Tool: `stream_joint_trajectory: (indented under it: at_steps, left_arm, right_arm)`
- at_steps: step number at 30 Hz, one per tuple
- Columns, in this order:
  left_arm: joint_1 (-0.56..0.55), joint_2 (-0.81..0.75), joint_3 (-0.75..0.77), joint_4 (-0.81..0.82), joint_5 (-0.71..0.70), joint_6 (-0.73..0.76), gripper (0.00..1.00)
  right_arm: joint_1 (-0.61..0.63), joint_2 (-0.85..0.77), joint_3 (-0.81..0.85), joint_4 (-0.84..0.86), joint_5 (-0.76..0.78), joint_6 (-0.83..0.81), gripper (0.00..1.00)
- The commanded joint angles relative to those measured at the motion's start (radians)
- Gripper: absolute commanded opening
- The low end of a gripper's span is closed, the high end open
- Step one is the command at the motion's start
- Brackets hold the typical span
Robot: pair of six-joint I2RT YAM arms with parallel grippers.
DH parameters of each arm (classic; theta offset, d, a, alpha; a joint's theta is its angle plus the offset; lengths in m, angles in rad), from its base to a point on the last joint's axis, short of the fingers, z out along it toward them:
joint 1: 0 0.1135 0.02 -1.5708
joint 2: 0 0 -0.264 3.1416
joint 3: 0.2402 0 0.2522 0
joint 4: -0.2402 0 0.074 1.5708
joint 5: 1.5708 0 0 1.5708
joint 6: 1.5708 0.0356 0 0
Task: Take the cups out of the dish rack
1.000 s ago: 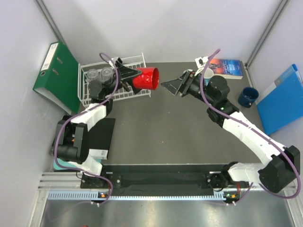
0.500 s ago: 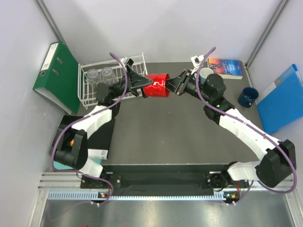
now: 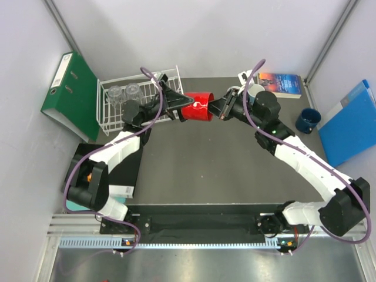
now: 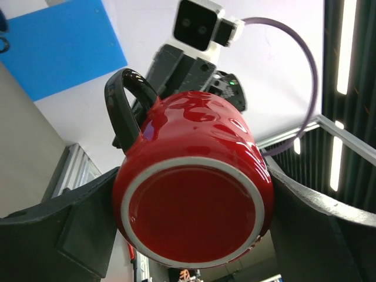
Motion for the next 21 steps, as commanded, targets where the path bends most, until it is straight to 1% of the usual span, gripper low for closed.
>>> stream_joint_trajectory:
  at_steps: [1,2,3,4,5,6,7,8,9,10,11,12,13,17,19,21]
  left_arm:
    - [0.005,-0.025,0.053,-0.181,-0.071,0.214,0.99]
    - [0.007,-0.041,0.057,-0.324,-0.090,0.303,0.99]
    - [0.007,-0.053,0.057,-0.393,-0.147,0.346,0.99]
    - [0.007,-0.065,0.056,-0.449,-0.182,0.384,0.99]
    - [0.007,-0.084,0.056,-0.585,-0.218,0.456,0.99]
    - [0.008,-0.091,0.060,-0.661,-0.312,0.493,0.99]
    - [0.007,-0.099,0.068,-0.744,-0.351,0.574,0.99]
    - [0.005,-0.093,0.080,-0.892,-0.382,0.619,0.99]
    - [0.005,-0.088,0.120,-0.997,-0.419,0.659,0.99]
    - [0.005,-0.081,0.132,-1.063,-0.483,0.719,0.99]
    - [0.005,-0.078,0.137,-1.094,-0.500,0.739,0.99]
    - [0.005,-0.078,0.131,-1.161,-0.514,0.751,0.99]
    - [0.005,-0.079,0.122,-1.168,-0.540,0.757,0.99]
    - [0.005,-0.105,0.066,-1.134,-0.549,0.753,0.99]
    - [0.004,-0.102,0.059,-1.131,-0.537,0.751,0.99]
    - [0.004,-0.101,0.051,-1.131,-0.529,0.745,0.99]
  right_arm:
    - [-0.008,-0.089,0.134,-0.215,0.144,-0.128,0.00]
    - [-0.008,-0.095,0.163,-0.255,0.202,-0.162,0.00]
    - [-0.008,-0.106,0.176,-0.330,0.238,-0.177,0.00]
    - [-0.008,-0.112,0.189,-0.368,0.275,-0.193,0.00]
    - [-0.010,-0.113,0.222,-0.419,0.365,-0.220,0.00]
    - [-0.013,-0.110,0.237,-0.462,0.414,-0.236,0.00]
    - [-0.016,-0.107,0.251,-0.544,0.451,-0.250,0.00]
    - [-0.018,-0.103,0.278,-0.586,0.547,-0.269,0.00]
    - [-0.024,-0.083,0.298,-0.631,0.597,-0.277,0.00]
    - [-0.030,-0.071,0.315,-0.708,0.635,-0.286,0.00]
    - [-0.039,-0.066,0.320,-0.724,0.673,-0.293,0.00]
    - [-0.051,-0.074,0.314,-0.734,0.681,-0.293,0.00]
    - [-0.079,-0.078,0.303,-0.735,0.680,-0.288,0.00]
    - [-0.131,-0.120,0.227,-0.693,0.623,-0.260,0.00]
    - [-0.133,-0.130,0.222,-0.695,0.625,-0.257,0.00]
    - [-0.134,-0.121,0.234,-0.730,0.672,-0.254,0.00]
